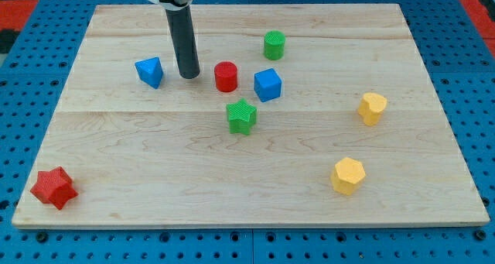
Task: Nudge the blue triangle
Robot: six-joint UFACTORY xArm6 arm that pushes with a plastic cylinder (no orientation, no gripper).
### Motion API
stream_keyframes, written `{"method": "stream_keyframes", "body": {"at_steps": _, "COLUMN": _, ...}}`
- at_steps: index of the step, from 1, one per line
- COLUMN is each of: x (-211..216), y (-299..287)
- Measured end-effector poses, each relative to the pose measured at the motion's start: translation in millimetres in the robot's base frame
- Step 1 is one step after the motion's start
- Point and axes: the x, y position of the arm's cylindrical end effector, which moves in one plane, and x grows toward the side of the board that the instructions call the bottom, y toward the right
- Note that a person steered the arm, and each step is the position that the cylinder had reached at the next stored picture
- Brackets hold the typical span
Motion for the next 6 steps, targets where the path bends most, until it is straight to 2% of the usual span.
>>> {"method": "stream_keyframes", "body": {"at_steps": 2, "x": 0, "y": -90}}
{"method": "stream_keyframes", "body": {"at_steps": 3, "x": 3, "y": -97}}
{"method": "stream_keyframes", "body": {"at_steps": 4, "x": 41, "y": -64}}
{"method": "stream_keyframes", "body": {"at_steps": 5, "x": 49, "y": -84}}
{"method": "stream_keyframes", "body": {"at_steps": 6, "x": 20, "y": -144}}
